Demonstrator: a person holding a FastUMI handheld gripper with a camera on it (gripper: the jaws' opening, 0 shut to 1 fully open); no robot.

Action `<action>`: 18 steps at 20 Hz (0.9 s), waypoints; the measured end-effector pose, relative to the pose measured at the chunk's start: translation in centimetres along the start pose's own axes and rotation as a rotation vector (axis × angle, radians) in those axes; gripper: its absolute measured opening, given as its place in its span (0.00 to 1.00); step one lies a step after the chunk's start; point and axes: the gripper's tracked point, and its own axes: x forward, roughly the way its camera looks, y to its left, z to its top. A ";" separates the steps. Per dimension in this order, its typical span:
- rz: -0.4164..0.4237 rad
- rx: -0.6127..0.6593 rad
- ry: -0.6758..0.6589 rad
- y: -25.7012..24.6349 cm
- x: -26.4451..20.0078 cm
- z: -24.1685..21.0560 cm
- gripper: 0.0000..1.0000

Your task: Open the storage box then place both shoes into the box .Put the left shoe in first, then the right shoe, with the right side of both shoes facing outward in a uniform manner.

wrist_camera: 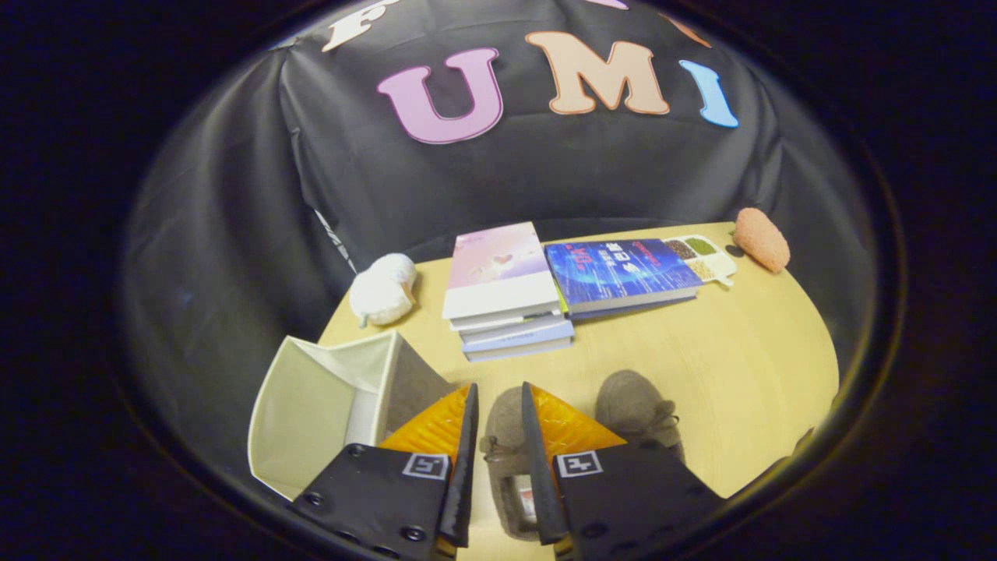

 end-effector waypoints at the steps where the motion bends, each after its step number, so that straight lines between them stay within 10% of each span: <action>1: -0.007 -0.004 0.016 -0.5 0.1 -0.8 0.36; 18: -0.083 -0.016 0.236 -5.8 2.3 -11.3 0.37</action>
